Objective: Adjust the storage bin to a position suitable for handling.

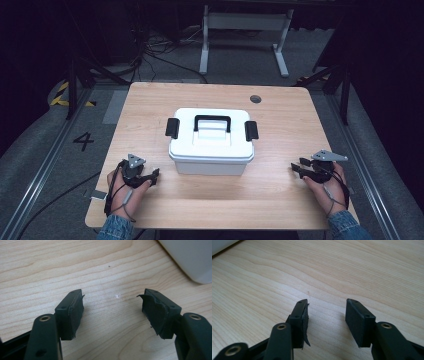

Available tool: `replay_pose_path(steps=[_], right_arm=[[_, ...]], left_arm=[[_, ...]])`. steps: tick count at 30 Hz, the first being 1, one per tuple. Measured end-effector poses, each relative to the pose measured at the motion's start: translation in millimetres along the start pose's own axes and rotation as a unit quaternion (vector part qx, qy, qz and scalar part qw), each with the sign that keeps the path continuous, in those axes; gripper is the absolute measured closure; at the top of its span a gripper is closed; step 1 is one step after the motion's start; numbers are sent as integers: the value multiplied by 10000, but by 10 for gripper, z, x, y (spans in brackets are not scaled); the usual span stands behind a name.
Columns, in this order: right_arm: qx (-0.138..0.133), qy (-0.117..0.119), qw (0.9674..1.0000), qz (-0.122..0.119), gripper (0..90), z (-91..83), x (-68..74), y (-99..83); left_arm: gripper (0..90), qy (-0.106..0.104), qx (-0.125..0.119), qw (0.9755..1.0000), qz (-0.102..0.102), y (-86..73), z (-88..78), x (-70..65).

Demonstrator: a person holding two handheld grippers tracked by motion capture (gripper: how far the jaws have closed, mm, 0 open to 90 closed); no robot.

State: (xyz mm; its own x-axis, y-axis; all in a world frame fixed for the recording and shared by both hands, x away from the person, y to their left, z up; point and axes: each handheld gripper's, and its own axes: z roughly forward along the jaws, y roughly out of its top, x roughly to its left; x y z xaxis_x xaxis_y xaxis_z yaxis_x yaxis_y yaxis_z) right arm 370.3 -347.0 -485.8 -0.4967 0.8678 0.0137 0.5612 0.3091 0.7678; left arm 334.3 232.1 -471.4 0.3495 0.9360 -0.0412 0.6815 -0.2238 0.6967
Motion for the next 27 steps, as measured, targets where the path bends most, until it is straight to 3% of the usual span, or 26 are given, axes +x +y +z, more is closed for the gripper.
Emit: replay_pose_path(steps=[4, 6, 8, 10, 13, 16, 17, 27], right_arm=[[-60, 216, 9997, -108, 628, -8, 19, 96], [-69, 318, 9993, -202, 670, -32, 41, 193], [-44, 499, 9987, -135, 692, -59, 68, 315], [-96, 635, 9978, -169, 731, -74, 93, 409], [-144, 937, 9953, -202, 860, -106, 147, 587], [-120, 1020, 9943, -300, 900, -115, 191, 690], [-115, 1026, 9938, -406, 900, -120, 232, 774], [-169, 1210, 9907, -596, 900, -119, 389, 1078]], left_arm=[[455, -142, -96, 9998, 70, 99, -140, -9], [516, -328, -149, 9993, 47, 160, -209, -23], [577, -443, -150, 9989, 96, 206, -261, -26], [644, -561, -114, 9982, 158, 257, -310, -26], [773, -741, -7, 9970, 220, 346, -386, -21], [831, -767, 69, 9964, 344, 405, -425, -14], [875, -805, 74, 9963, 304, 426, -438, -23], [900, -990, 301, 9937, 428, 657, -514, -22]])
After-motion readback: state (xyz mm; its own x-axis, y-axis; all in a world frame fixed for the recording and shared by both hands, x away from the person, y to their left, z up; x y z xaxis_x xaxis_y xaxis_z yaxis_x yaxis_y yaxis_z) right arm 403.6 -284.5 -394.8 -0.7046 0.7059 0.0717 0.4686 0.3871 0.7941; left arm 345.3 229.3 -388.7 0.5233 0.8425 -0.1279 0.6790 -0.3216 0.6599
